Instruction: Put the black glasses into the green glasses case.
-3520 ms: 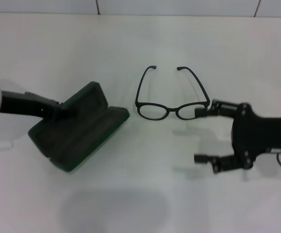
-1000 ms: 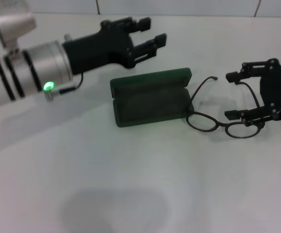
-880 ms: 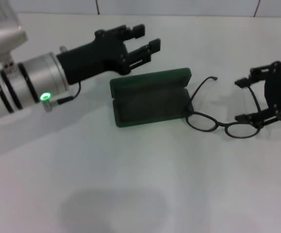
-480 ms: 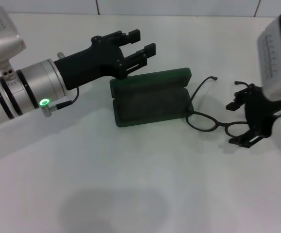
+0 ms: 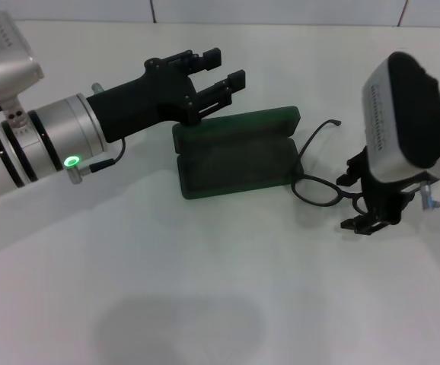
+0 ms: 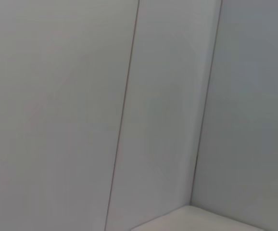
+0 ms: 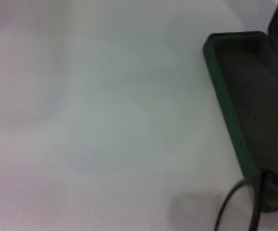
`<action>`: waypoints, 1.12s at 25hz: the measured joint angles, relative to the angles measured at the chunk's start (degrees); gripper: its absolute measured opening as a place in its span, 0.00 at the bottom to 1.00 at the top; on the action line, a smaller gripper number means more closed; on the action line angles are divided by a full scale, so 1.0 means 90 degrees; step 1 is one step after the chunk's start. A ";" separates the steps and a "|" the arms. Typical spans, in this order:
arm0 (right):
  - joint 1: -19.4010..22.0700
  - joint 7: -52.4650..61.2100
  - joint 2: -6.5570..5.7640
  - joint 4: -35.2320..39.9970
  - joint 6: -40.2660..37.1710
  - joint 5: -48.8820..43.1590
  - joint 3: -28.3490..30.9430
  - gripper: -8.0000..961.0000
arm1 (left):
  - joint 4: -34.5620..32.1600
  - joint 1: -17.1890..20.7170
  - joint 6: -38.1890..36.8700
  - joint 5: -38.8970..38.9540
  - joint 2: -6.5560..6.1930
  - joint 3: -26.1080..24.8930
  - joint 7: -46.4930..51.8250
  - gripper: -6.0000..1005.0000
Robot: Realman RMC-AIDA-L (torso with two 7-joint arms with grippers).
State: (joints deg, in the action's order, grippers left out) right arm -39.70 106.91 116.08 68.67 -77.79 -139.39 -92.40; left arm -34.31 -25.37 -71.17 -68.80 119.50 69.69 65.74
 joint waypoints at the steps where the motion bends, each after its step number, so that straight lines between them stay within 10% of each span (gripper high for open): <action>1: -0.0005 0.0003 0.0004 -0.0045 0.0095 0.0005 -0.0070 0.74 | 0.0017 -0.0005 0.0000 0.0000 0.0001 0.0000 -0.0010 0.56; 19: 0.0106 0.0012 0.0010 -0.0392 0.0712 0.0233 -0.0365 0.23 | 0.0204 -0.0043 -0.0042 0.0045 0.0007 0.0000 -0.0115 0.56; 28: 0.1243 -0.0253 -0.0037 0.1316 0.0199 0.0351 0.0436 0.14 | 0.0159 0.0017 -0.0868 0.0065 -0.0038 -0.0038 0.0037 0.56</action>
State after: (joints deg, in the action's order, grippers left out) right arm -28.51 104.63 115.75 80.52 -76.00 -136.24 -88.48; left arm -32.88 -25.22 -78.98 -68.22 119.16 69.35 66.07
